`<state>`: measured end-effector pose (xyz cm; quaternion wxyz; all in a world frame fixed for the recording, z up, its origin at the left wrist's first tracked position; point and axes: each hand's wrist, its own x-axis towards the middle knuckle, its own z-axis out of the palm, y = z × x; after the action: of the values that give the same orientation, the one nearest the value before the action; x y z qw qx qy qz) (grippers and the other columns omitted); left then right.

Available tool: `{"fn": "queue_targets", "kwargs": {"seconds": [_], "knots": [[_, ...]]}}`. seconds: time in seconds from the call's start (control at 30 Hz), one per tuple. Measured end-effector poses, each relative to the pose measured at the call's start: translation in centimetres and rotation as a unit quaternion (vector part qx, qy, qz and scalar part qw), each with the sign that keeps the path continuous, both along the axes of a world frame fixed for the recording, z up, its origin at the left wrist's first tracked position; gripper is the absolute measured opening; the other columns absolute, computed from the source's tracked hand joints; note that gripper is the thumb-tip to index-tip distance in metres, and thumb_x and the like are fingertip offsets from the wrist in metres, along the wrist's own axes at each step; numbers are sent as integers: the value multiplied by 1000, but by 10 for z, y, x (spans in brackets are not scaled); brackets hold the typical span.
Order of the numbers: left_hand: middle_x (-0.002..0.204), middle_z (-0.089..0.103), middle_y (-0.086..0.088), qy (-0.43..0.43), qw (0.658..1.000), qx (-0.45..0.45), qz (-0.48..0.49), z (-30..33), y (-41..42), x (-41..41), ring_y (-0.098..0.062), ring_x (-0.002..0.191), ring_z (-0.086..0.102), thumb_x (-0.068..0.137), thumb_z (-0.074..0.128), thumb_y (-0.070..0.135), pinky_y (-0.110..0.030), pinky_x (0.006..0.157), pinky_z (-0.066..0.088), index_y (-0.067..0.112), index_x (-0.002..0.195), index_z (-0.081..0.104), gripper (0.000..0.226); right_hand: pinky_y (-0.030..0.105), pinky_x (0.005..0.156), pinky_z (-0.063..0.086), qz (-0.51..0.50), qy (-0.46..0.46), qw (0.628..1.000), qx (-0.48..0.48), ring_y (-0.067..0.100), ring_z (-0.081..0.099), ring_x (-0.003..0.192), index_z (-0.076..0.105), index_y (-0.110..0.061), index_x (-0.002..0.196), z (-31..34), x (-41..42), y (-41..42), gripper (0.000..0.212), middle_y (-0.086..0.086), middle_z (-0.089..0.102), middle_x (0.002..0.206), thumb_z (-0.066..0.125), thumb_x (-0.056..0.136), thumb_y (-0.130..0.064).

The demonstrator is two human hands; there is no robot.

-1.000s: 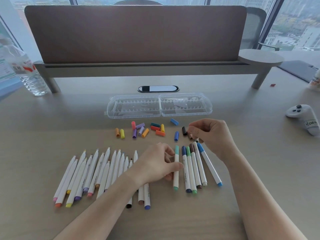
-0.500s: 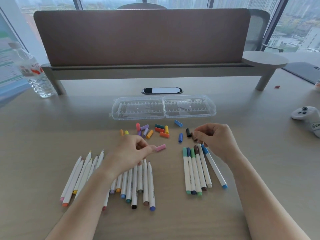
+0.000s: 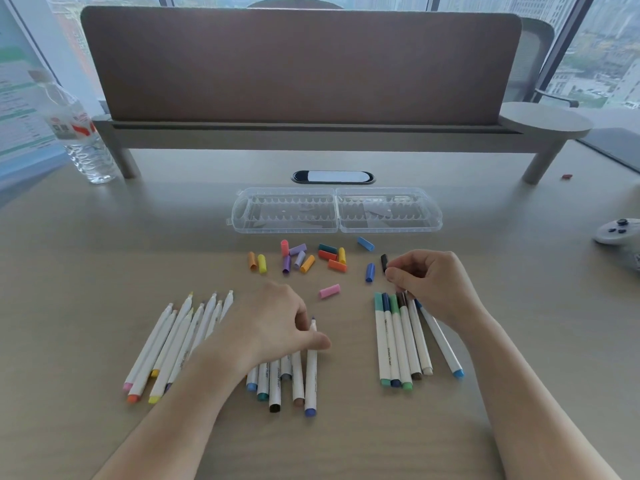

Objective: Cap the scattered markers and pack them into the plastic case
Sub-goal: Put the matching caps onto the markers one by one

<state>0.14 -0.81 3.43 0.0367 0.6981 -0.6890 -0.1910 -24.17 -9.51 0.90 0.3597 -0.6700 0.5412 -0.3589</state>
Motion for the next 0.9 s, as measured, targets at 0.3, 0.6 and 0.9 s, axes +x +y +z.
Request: {"fn": "queue_targets", "kwargs": {"seconds": [0.3, 0.6, 0.9], "knots": [[73, 68, 6, -76, 996, -42, -26, -5, 3, -13, -9, 73, 63, 85, 60, 59, -35, 73, 57, 23, 72, 71, 40, 25, 61, 59, 6, 7, 1000, 1, 11, 63, 57, 76, -19, 83, 1, 1, 2, 5, 3, 73, 67, 76, 86, -14], [64, 68, 2, -28, 996, -82, 8, -7, 4, -21, -10, 63, 62, 82, 58, 46, -27, 59, 51, 18, 65, 68, 34, 20, 58, 55, 3, -3, 1000, 0, 12, 62, 56, 76, -18, 84, 2, 2, 3, 4, 5, 72, 66, 76, 86, -15], [65, 73, -4, 361, 918, -69, 146, -8, -5, -15, -15, 62, 73, 94, 58, 22, -30, 60, 58, 6, 77, 69, 26, 23, 59, 55, -4, -15, 1000, 6, 13, 62, 56, 76, -18, 83, 2, 1, 3, 5, 4, 73, 67, 76, 86, -14]]}}
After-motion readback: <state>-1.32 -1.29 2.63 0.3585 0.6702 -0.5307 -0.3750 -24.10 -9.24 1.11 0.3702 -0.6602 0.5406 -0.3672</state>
